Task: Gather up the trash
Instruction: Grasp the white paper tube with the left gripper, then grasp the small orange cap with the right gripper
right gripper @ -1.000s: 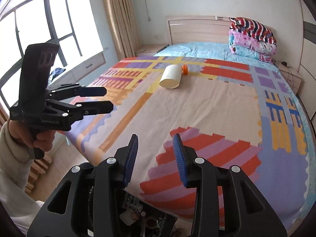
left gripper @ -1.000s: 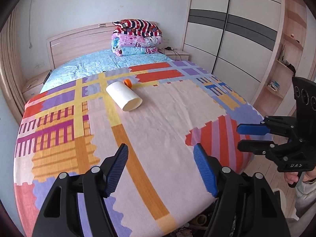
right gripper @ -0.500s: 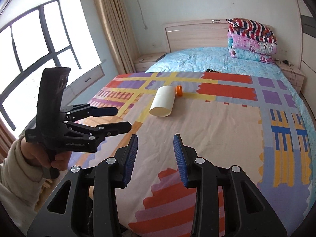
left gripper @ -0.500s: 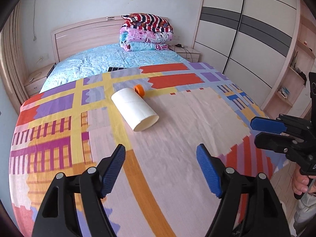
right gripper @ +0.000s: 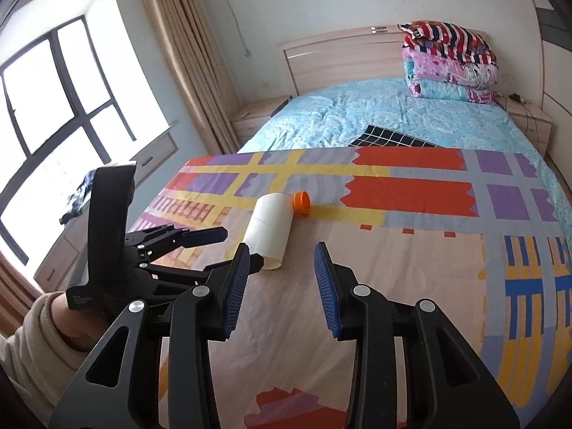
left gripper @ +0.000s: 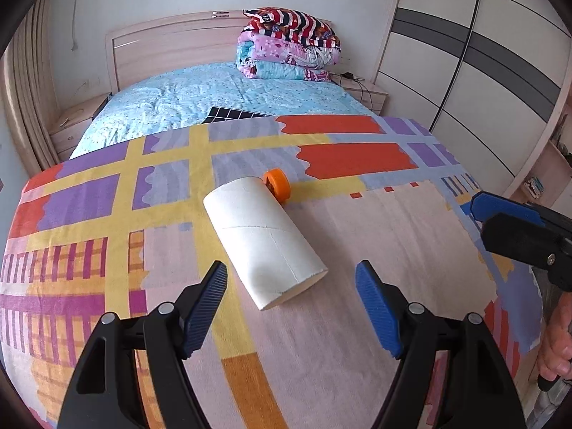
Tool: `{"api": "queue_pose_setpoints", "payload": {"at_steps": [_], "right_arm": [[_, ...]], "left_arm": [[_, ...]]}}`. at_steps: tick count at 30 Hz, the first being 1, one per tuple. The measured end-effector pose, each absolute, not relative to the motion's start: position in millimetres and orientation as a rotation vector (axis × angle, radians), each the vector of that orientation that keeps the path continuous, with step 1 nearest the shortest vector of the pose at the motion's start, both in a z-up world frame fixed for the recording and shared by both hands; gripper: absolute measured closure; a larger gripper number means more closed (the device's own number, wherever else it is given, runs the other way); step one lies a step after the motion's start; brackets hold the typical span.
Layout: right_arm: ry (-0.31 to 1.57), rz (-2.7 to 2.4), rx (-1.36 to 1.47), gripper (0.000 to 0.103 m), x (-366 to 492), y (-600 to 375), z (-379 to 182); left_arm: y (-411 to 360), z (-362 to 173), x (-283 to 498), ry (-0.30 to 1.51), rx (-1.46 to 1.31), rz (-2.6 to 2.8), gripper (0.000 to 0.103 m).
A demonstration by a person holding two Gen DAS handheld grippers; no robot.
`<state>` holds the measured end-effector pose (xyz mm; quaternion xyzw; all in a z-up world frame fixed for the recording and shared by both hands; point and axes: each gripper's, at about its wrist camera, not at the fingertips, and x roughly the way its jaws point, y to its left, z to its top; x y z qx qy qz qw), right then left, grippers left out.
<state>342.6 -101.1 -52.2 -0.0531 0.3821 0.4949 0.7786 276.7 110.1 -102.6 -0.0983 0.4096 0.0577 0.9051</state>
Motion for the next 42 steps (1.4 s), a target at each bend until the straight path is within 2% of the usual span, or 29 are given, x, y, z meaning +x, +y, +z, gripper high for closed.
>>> {"api": "queue_pose_setpoints", "payload": {"at_steps": [14, 15, 16, 18, 19, 26, 28, 39, 41, 42], "right_arm": [[0.91, 1.056, -0.11, 0.066, 384, -60, -80], [0.914, 1.056, -0.11, 0.066, 386, -58, -82], [0.915, 1.057, -0.114, 0.066, 387, -55, -83], [0.918, 1.054, -0.123, 0.066, 389, -50, -85], [0.918, 1.055, -0.128, 0.066, 389, -47, -86], [0.934, 1.053, -0.195, 0.066, 393, -20, -104], [0.921, 1.059, -0.21, 0.06, 393, -12, -107], [0.896, 0.984, -0.295, 0.06, 387, 10, -118], [0.899, 0.972, -0.298, 0.065, 387, 12, -120], [0.904, 0.975, -0.299, 0.079, 386, 13, -120]], "left_arm": [[126, -125, 306, 0.874, -0.236, 0.197, 0.033], [127, -125, 306, 0.871, -0.234, 0.198, 0.034], [128, -125, 306, 0.87, -0.237, 0.202, 0.044], [133, -127, 305, 0.876, -0.252, 0.217, 0.056], [135, -128, 304, 0.876, -0.259, 0.216, 0.058], [147, -127, 283, 0.855, -0.263, 0.242, 0.059], [152, -127, 276, 0.849, -0.268, 0.251, 0.059], [161, -118, 247, 0.827, -0.242, 0.27, 0.062], [160, -118, 244, 0.831, -0.23, 0.268, 0.063], [159, -119, 242, 0.833, -0.23, 0.267, 0.063]]}}
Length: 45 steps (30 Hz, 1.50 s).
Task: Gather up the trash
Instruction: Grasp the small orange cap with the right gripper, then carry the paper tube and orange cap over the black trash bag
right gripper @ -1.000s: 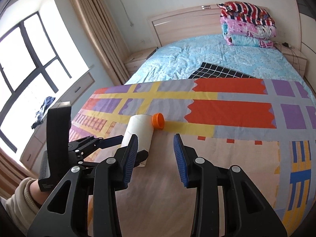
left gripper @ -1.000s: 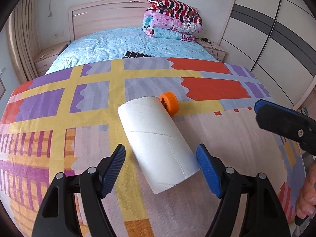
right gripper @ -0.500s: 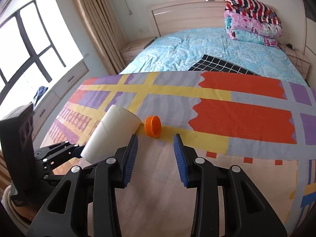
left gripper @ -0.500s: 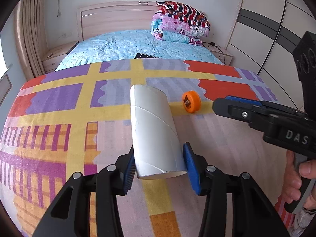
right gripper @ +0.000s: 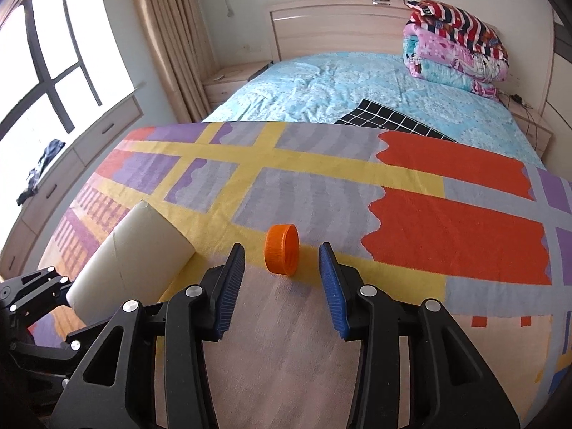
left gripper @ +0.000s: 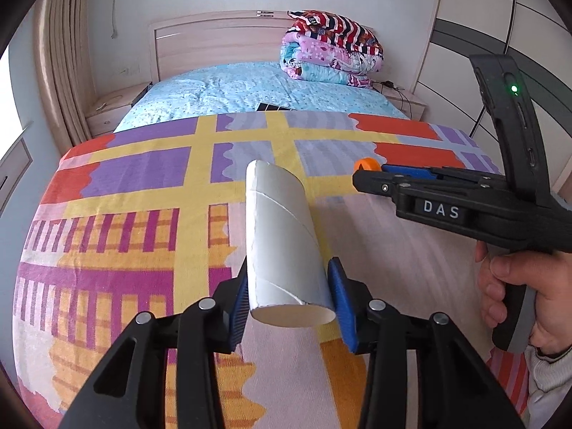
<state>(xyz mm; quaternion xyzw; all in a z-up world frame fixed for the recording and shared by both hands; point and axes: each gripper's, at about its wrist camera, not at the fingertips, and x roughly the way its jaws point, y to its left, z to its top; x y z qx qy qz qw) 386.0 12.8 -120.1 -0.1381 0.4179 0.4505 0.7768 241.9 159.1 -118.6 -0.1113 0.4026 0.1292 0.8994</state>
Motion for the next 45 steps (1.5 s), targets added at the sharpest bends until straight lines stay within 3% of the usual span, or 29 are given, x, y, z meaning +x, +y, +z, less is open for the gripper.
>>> {"api": "queue_pose_setpoints", "payload": {"at_steps": [1, 5, 25, 45], "right_arm": [[0.91, 0.978, -0.299, 0.088, 385, 13, -120], [0.884, 0.959, -0.319, 0.091, 379, 11, -118], [0.777, 1.016, -0.393, 0.091, 288, -40, -75], [0.72, 1.142, -0.4, 0.091, 183, -142, -51]], "left_arm": [[159, -119, 239, 0.832, -0.231, 0.267, 0.063], [155, -115, 227, 0.823, -0.217, 0.275, 0.063], [99, -79, 141, 0.727, -0.151, 0.227, 0.063], [18, -99, 59, 0.72, -0.136, 0.109, 0.063]]}}
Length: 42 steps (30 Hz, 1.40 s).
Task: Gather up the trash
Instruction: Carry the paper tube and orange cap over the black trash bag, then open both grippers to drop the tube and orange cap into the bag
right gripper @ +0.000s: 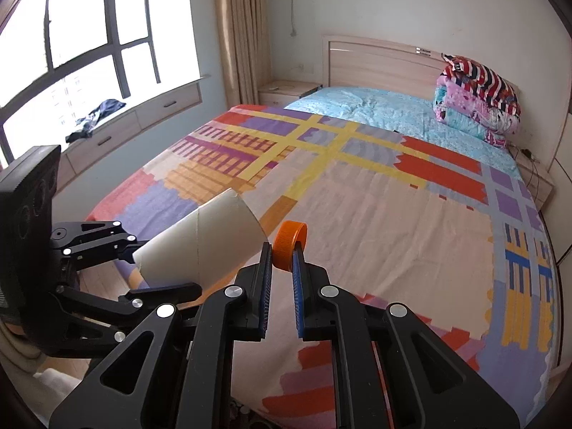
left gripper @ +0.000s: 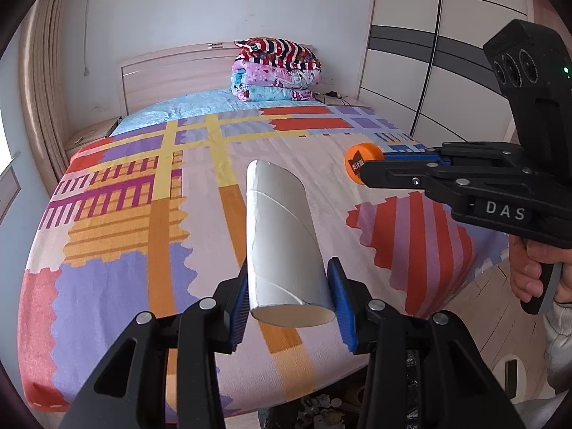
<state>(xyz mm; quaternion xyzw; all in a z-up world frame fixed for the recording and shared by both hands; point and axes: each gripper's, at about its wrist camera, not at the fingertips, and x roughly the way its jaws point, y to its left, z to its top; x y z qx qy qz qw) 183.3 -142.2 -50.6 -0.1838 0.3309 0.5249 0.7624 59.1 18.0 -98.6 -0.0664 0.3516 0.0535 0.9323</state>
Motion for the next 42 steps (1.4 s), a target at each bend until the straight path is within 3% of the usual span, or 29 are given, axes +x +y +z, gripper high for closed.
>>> {"api": "queue_pose_setpoints", "payload": {"at_steps": [15, 26, 29, 42], "right_arm": [[0.829, 1.153, -0.375, 0.091, 107, -204, -99], [0.983, 1.138, -0.376, 0.091, 90, -227, -159], [1.034, 1.123, -0.386, 0.091, 90, -225, -180], [1.195, 1.107, -0.395, 0.091, 88, -215, -229]], "left_arm": [[-18, -130, -3, 0.756, -0.155, 0.006, 0.063], [-45, -181, -18, 0.92, -0.16, -0.07, 0.064], [-52, -200, -17, 0.982, -0.156, -0.088, 0.073], [-57, -255, 2, 1.147, -0.216, -0.132, 0.073]]}}
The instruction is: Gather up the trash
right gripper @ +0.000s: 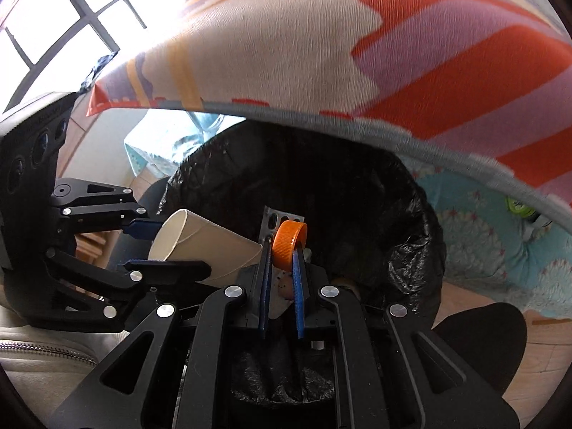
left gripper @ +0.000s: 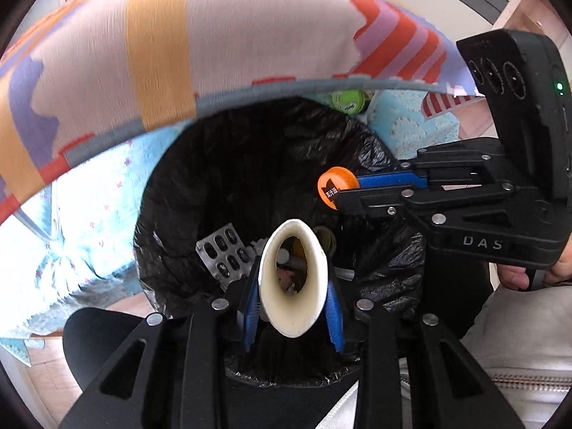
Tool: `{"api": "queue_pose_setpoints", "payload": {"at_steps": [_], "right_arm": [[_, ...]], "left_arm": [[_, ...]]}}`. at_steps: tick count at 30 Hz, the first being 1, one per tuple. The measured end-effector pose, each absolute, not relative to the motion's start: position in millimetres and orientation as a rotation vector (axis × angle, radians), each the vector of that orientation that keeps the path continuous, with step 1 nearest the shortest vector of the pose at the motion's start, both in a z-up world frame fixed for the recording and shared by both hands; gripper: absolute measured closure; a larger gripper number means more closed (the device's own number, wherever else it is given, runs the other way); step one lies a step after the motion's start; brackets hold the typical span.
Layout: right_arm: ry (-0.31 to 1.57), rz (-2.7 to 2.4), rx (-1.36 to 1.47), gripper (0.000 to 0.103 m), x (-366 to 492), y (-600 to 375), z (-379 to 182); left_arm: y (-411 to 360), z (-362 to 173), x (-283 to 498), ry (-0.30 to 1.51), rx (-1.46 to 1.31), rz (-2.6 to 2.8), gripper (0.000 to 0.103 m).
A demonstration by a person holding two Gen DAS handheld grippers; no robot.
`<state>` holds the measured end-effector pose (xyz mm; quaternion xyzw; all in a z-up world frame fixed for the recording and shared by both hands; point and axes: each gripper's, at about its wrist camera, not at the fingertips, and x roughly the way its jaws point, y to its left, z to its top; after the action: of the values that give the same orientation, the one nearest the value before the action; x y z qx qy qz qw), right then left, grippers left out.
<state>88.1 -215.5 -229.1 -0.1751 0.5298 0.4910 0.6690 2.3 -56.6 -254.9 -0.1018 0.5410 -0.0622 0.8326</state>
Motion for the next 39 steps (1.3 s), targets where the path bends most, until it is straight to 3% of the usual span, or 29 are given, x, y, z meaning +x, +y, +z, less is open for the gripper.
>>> {"api": "queue_pose_setpoints", "payload": {"at_steps": [10, 17, 18, 20, 31, 33, 39], "right_arm": [[1.226, 1.121, -0.404, 0.091, 84, -208, -234], [1.224, 1.119, -0.398, 0.071, 88, -211, -229], [1.224, 1.118, -0.399, 0.07, 87, -211, -228], [1.224, 1.117, -0.399, 0.07, 87, -211, -228], [1.21, 1.119, -0.398, 0.069, 90, -221, -207], [1.205, 1.125, -0.395, 0.065, 90, -224, -199], [1.182, 1.121, -0.415, 0.044, 84, -229, -173]], "left_arm": [[-55, -268, 6, 1.175, -0.234, -0.129, 0.073], [-58, -271, 10, 1.19, -0.232, -0.126, 0.07], [-59, -271, 9, 1.192, -0.229, -0.125, 0.064], [-57, -268, 7, 1.186, -0.23, -0.12, 0.058], [-55, -247, 2, 1.148, -0.215, -0.123, 0.058], [-53, -240, -1, 1.137, -0.216, -0.124, 0.057], [-52, -214, -8, 1.089, -0.216, -0.14, 0.036]]}}
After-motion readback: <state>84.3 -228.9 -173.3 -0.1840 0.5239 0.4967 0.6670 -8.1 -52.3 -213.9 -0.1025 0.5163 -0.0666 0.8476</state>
